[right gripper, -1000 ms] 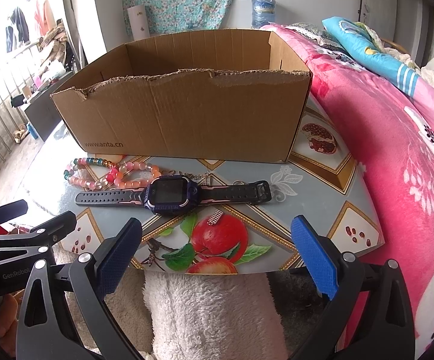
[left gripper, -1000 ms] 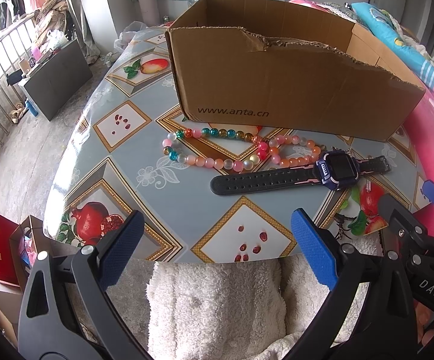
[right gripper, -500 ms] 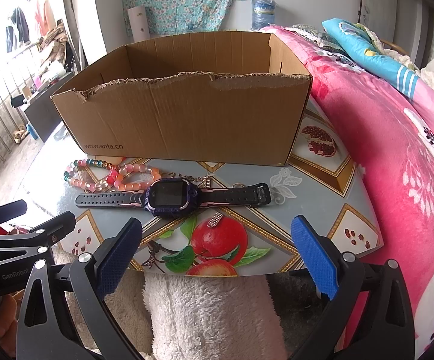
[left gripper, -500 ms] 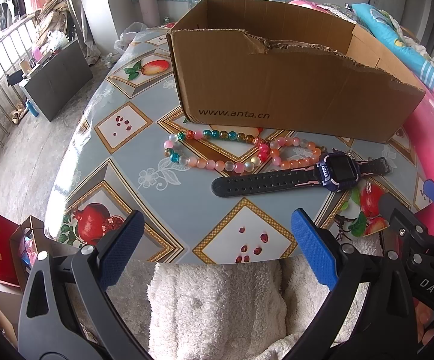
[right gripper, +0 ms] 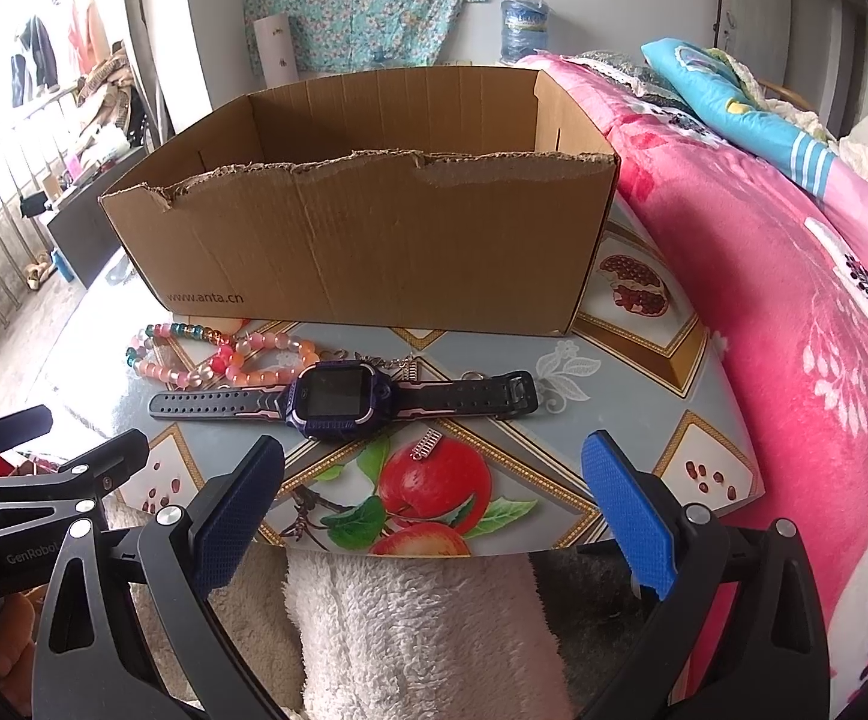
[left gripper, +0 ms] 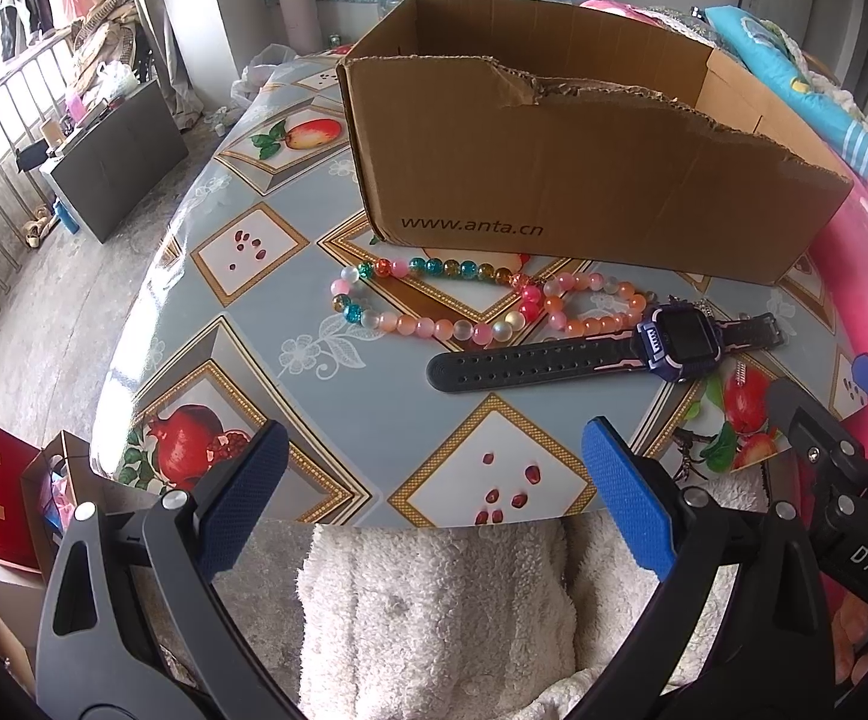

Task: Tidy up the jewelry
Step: 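Move the right tool over the watch face while the left tool reaches the strap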

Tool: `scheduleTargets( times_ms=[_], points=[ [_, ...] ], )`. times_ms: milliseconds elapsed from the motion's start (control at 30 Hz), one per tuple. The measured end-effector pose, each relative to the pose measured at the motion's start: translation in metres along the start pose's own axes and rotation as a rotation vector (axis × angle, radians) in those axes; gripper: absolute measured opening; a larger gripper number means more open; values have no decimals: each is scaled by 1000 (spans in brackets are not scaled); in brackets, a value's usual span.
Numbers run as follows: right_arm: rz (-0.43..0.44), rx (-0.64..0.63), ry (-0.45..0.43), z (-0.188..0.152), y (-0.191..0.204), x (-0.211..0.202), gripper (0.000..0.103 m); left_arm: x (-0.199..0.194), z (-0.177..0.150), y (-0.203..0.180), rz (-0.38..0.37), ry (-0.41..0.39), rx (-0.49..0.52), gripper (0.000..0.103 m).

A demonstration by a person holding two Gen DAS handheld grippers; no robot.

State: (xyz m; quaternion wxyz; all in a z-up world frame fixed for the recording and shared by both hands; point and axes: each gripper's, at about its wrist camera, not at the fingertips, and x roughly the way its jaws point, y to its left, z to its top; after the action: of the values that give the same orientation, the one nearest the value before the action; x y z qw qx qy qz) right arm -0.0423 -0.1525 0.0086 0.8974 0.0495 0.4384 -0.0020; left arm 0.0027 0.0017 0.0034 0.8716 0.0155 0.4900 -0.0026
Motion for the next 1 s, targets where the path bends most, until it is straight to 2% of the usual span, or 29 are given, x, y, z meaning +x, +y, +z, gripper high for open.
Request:
scheduleTargets(
  times_ms=[200, 300, 433, 567, 667, 800, 1000],
  points=[
    [0, 5, -14, 1, -3, 0, 97, 2, -1, 14, 26, -25, -5, 95],
    [18, 3, -26, 0, -4, -1, 97, 4, -3, 25, 6, -41, -8, 94],
    [60, -8, -41, 0, -3, 0, 91, 4, -5, 40, -87, -97, -15, 94],
    [118, -19, -45, 3, 0, 4, 82, -3, -6, 49, -265, -203, -20, 95],
    [160, -41, -43, 6, 6, 10, 75, 2, 0, 50, -306, -177, -28, 95],
    [215, -67, -30, 10, 14, 21, 67, 15, 0, 41, -315, -144, -12, 95],
    [270, -80, 3, 16, 19, 41, 51, 34, 7, 36, -394, -109, -31, 94]
  ],
)
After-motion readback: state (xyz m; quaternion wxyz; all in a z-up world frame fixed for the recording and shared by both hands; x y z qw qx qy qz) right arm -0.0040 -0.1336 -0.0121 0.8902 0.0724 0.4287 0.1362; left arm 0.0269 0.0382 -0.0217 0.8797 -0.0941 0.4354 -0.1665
